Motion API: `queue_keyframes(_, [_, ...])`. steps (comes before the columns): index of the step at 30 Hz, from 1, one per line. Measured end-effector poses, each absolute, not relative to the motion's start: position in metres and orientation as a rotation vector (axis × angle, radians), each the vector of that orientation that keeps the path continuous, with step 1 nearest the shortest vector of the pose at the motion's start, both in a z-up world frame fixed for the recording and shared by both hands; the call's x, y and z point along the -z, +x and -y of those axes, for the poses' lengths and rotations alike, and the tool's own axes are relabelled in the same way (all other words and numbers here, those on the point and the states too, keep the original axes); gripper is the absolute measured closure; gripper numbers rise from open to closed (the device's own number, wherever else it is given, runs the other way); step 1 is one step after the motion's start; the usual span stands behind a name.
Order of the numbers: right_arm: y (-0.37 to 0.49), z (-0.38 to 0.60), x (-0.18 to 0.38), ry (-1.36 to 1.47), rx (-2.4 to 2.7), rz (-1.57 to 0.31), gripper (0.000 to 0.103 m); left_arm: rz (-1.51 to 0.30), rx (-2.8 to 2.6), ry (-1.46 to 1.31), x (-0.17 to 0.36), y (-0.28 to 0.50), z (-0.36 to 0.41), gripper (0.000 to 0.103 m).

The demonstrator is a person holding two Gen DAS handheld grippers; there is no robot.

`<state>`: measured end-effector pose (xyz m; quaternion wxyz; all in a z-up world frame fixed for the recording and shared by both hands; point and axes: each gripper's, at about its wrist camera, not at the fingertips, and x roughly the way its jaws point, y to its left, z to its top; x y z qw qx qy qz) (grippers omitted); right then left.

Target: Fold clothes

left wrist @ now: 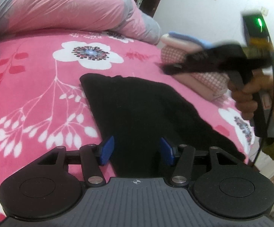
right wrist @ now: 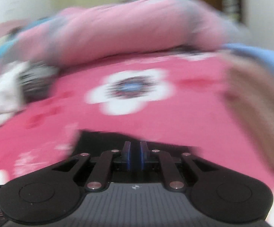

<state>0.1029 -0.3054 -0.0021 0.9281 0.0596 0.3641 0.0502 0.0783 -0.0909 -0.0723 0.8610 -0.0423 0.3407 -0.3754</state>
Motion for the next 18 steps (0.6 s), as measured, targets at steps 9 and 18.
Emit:
queue_keyframes(9, [0.181,0.301,0.036,0.088,-0.025,-0.793,0.093,-0.763,0.778,-0.084,0.077,0.086,0.092,0.048])
queue_keyframes(18, [0.204,0.261,0.048,0.162,-0.284,-0.89,0.093,-0.791,0.761,-0.082,0.075,0.086,0.091,0.048])
